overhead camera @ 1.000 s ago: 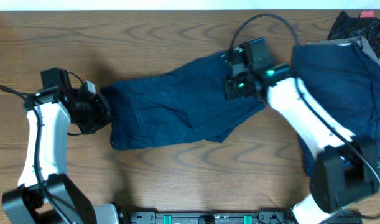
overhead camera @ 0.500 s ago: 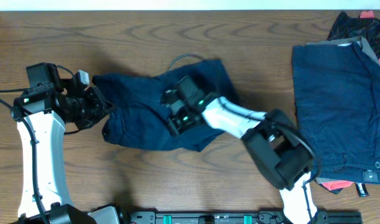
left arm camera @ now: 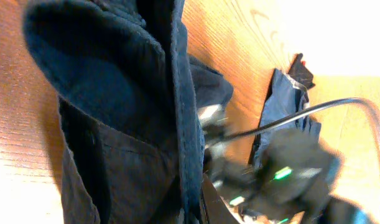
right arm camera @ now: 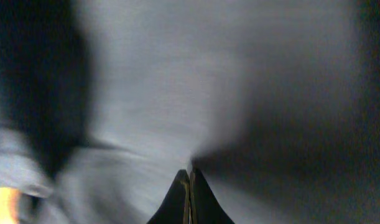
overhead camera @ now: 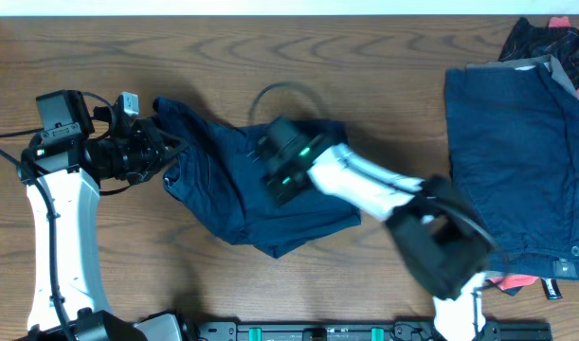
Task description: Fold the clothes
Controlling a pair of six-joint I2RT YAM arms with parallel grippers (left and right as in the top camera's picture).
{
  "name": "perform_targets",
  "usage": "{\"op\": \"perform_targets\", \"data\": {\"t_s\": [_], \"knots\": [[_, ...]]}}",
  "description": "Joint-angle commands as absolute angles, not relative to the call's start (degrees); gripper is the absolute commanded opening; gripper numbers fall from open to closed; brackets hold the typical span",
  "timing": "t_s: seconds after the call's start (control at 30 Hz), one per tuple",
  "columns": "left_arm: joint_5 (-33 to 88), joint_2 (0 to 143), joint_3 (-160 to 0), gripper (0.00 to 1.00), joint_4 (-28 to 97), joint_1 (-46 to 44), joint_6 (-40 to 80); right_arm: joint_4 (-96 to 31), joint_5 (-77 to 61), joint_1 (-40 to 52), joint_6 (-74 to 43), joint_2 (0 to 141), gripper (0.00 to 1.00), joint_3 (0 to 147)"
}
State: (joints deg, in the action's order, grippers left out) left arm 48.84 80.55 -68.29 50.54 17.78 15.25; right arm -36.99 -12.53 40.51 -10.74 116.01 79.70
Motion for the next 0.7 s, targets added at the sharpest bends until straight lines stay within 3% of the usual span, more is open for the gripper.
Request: {"op": "perform_targets", "data": {"t_s": [0.0,0.27,0.67], "knots": [[51.0,80.1,-70.0,0.06,50.3,17.6,15.7,-42.5,-3.2,34.6,-11.3,111.1,0.01,81.0],[49.5,80.1,-69.5,0.06,50.2,12.7,15.1,-51.1,-3.2,26.2,-8.5,112.8,0.01,77.6],[46.9,80.1,-69.5,0.06,47.7,-4.6,15.1,-38.7,-3.2,26.2,-9.8,113.5,0.01,65.2]]}}
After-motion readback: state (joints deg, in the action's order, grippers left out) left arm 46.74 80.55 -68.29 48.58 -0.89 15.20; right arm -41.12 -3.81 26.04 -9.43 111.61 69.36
